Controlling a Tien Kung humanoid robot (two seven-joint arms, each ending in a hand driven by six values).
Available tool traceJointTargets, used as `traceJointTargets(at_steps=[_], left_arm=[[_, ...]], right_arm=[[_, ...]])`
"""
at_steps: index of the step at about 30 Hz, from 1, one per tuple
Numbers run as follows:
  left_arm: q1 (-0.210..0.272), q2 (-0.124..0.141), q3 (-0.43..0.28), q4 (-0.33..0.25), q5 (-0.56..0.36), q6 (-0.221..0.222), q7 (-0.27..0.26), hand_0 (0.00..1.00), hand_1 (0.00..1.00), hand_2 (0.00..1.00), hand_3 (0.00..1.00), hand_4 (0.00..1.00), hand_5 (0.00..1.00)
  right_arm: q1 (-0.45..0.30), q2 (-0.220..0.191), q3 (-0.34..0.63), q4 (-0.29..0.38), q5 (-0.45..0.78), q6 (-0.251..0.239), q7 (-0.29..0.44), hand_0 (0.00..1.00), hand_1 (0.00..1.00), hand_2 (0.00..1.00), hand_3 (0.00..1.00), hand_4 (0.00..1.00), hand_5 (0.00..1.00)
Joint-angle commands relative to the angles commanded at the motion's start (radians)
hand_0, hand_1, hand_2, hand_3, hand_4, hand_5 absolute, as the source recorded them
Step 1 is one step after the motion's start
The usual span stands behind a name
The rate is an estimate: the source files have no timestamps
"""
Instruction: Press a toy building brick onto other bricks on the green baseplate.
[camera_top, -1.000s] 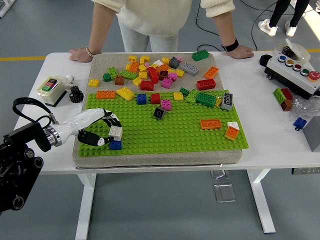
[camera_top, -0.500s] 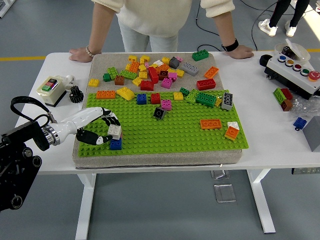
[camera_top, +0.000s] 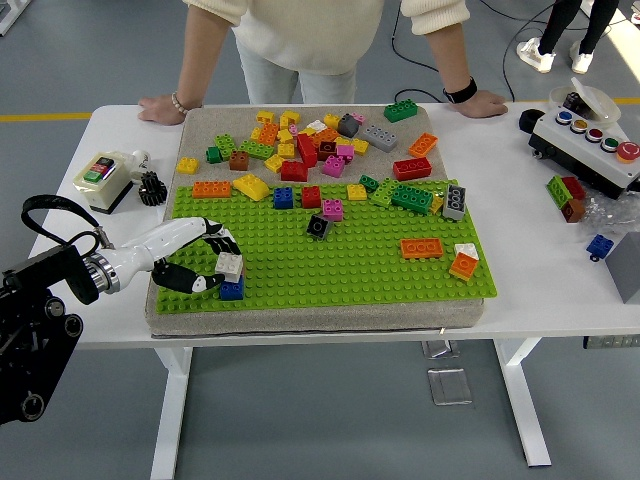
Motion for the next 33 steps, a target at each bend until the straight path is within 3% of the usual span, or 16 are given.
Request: traceJointTargets(at_steps=[33], left_arm=[[-0.006,-0.007,-0.003,0.012,0.000,-0.002,0.003,0.722,0.642,0.605,0.584,0.761,0.012]], right_arm=[[0.000,0.001,-0.003,0.000,0.001,0.000,0.002,0.732,0.655,0.707,0.592,0.916,0.498]])
